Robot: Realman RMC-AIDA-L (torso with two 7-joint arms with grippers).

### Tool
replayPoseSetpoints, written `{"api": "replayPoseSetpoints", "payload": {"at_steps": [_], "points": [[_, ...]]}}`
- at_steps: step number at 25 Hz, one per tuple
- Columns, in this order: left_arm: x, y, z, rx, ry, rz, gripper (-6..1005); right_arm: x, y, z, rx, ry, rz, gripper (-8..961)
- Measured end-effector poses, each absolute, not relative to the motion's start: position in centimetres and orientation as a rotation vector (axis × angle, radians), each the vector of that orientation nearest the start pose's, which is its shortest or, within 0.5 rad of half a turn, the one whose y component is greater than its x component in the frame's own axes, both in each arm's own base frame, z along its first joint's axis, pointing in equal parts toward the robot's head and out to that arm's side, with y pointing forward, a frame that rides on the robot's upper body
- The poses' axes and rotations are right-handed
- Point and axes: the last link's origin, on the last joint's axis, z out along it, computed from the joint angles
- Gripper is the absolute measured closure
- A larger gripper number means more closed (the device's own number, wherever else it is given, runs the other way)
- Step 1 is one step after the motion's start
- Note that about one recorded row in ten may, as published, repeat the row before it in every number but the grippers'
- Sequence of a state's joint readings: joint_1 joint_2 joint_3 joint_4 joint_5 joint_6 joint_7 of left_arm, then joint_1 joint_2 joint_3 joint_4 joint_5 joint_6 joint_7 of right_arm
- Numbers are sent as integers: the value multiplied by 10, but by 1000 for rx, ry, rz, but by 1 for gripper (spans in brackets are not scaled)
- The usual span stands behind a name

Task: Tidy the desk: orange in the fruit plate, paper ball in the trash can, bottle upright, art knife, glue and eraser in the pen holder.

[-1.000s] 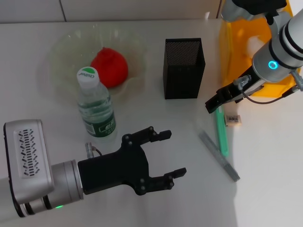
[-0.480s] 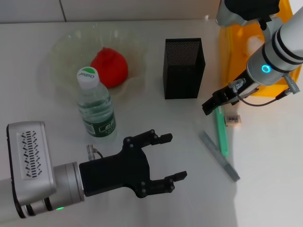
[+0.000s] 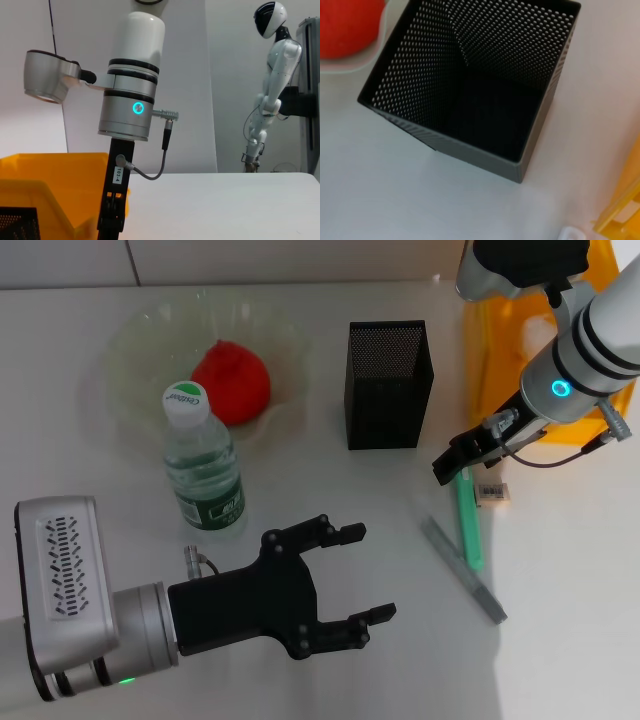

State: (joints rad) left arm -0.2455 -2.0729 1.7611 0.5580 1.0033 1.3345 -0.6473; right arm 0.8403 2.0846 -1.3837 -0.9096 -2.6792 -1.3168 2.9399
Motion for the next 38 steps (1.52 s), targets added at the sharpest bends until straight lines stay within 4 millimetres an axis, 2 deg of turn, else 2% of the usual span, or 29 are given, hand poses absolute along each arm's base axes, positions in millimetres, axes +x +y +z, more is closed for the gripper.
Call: {"api": "replayPoseSetpoints", "payload": {"at_steps": [11,27,32,38], "points": [[-248,234,-96,-2721,-44,-917,199,187,398,-48,-2282,1346,-529,448],[-248,231,-97,-2728,-47,-924,199,189,399,-50,-2277,1344,-526,499],[-247,231,-97,-2731,-45,-934,199,189,399,-49,-2277,1343,-532,606],[-246,230,-97,-2733,-43,-939,199,187,399,-48,-2293,1323,-534,603]]}}
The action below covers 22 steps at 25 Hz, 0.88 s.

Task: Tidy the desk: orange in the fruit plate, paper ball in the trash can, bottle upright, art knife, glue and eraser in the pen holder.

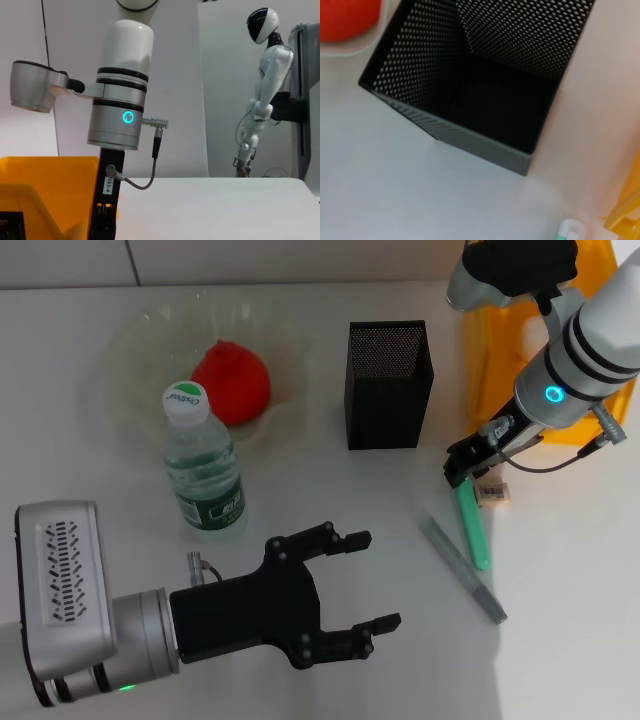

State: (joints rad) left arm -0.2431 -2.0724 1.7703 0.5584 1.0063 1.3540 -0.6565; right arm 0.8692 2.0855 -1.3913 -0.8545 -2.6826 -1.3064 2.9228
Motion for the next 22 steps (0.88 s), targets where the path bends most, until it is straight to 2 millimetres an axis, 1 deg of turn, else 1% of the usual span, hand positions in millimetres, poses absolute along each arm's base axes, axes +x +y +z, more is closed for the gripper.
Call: {"api": "replayPoseSetpoints", "payload": {"at_steps": [2,13,19,22], "points": [[-246,229,-97,-2733,-44,-944,199,187,398,-48,-2300,1315,-534,602],[-245,226,-97,-2734,-47,-967,199,190,397,-48,-2313,1304,-551,820],[-245,225,-97,-2732,-53,-972,199,191,395,-49,-2327,1292,-565,806],[-245,225,-97,-2731,-53,-976,199,191,395,-49,-2329,1292,-567,699]]}}
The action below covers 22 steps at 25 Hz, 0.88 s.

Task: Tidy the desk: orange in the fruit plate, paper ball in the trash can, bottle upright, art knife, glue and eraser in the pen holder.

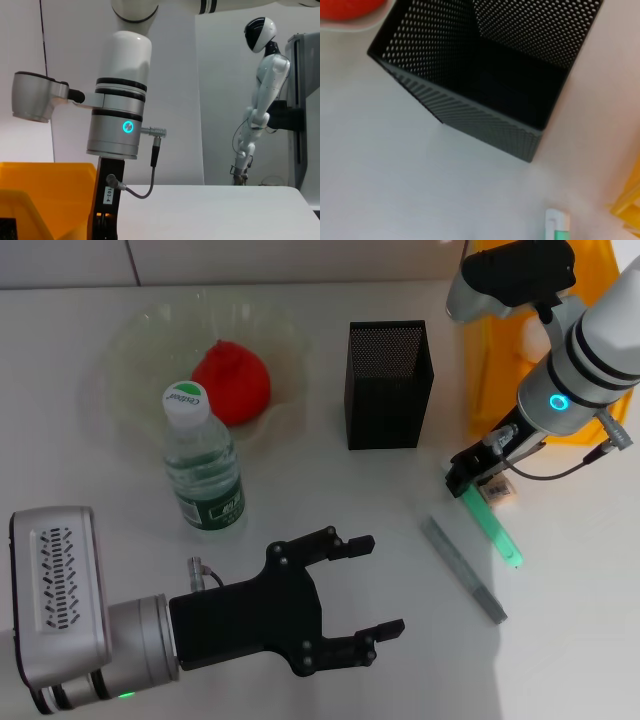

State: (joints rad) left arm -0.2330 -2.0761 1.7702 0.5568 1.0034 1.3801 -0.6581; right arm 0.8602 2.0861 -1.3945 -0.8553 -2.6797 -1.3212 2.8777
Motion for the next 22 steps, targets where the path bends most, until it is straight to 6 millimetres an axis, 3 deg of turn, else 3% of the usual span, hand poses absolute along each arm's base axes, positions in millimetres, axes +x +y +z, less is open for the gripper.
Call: {"api": "replayPoseSetpoints", "payload": {"at_steps": [2,16,22], "points": [[-245,225,-97,-2731,-53,-977,199,191,394,-49,-2330,1293,-568,628],[-245,225,-96,-2730,-55,-979,199,190,394,-52,-2342,1253,-585,702],[-245,225,-96,-2727,-58,-981,199,188,392,-53,-2358,1232,-583,805]]}}
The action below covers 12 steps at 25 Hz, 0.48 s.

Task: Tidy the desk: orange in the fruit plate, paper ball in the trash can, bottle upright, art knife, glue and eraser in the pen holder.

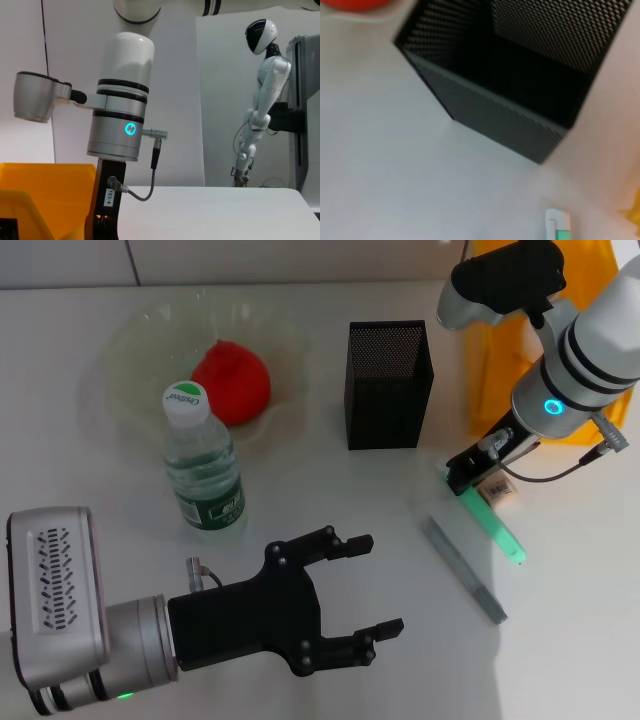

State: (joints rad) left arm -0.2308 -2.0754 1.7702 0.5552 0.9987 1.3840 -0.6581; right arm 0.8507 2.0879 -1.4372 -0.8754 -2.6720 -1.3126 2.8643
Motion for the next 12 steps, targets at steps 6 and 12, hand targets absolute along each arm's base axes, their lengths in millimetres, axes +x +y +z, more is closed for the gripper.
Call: {"api": "replayPoseSetpoints", "payload": {"at_steps": [6,12], "points": [[-245,224,-96,-2727,-67,-989,199,169,386,-39,-2449,1195,-462,806],[-246,224,-95,-2729,-73,-989,199,134,383,8,-2489,1077,-225,806]]}}
